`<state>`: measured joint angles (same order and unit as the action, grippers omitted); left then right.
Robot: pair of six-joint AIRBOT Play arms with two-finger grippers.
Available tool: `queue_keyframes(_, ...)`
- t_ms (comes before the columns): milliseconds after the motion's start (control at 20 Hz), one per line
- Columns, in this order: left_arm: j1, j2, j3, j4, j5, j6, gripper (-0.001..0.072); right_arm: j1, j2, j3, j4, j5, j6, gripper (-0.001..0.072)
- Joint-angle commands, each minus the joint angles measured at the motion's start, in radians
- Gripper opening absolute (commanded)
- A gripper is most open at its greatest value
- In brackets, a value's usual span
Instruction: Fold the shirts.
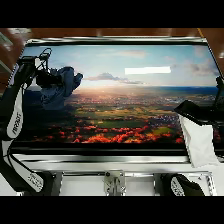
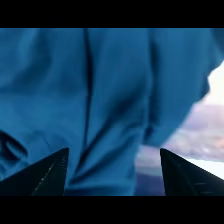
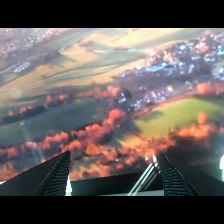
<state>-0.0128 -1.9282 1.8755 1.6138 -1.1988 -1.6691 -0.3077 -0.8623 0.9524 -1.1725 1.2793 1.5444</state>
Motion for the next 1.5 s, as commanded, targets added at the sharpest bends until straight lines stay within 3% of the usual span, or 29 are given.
queue_keyframes(0, 0.038, -0.146, 0.072, -0.010, 0.042, -0.001, 0.0720, 0.000, 0.000, 0.001, 0.013, -0.050, 0.000, 0.0684)
queue_keyframes(200, 0.033, -0.186, 0.072, -0.010, 0.116, -0.003, 0.0720, 0.000, 0.000, 0.001, 0.016, -0.053, 0.010, 0.0684)
queue_keyframes(250, 0.031, -0.190, 0.072, -0.010, 0.116, -0.019, 0.0668, 0.000, 0.000, 0.001, 0.017, -0.053, 0.016, 0.0684)
queue_keyframes(300, 0.031, -0.190, 0.072, -0.013, 0.115, -0.055, 0.0447, 0.000, 0.000, 0.001, 0.021, -0.053, 0.016, 0.0684)
queue_keyframes(350, 0.031, -0.187, 0.072, -0.028, 0.111, -0.087, 0.0171, 0.000, 0.000, 0.001, 0.029, -0.050, 0.016, 0.0684)
queue_keyframes(400, 0.031, -0.179, 0.072, -0.060, 0.102, -0.096, 0.0043, 0.000, 0.000, 0.001, 0.050, -0.045, 0.016, 0.0683)
queue_keyframes(550, 0.017, -0.084, 0.073, -0.139, 0.076, -0.097, 0.0044, 0.000, 0.000, 0.001, 0.108, -0.020, 0.015, 0.0683)
queue_keyframes(750, -0.087, 0.231, 0.084, -0.143, 0.088, 0.005, 0.0043, 0.000, 0.000, 0.001, 0.132, -0.015, 0.007, 0.0683)
queue_keyframes(950, -0.266, 0.601, 0.086, -0.246, 0.119, 0.026, 0.0043, 0.000, 0.000, 0.034, 0.229, 0.016, -0.008, 0.0682)
queue_keyframes(1150, -0.508, 0.783, 0.086, -0.271, 0.140, 0.026, 0.0044, 0.000, 0.001, 0.185, 0.214, 0.104, -0.043, 0.0682)
queue_keyframes(1300, -0.639, 0.798, 0.085, -0.257, 0.047, 0.026, 0.0044, 0.000, 0.013, 0.288, 0.159, 0.153, -0.045, 0.0682)
queue_keyframes(1450, -0.666, 0.784, 0.034, -0.061, -0.202, 0.021, 0.0044, 0.006, 0.014, 0.290, 0.135, 0.222, -0.058, 0.0683)
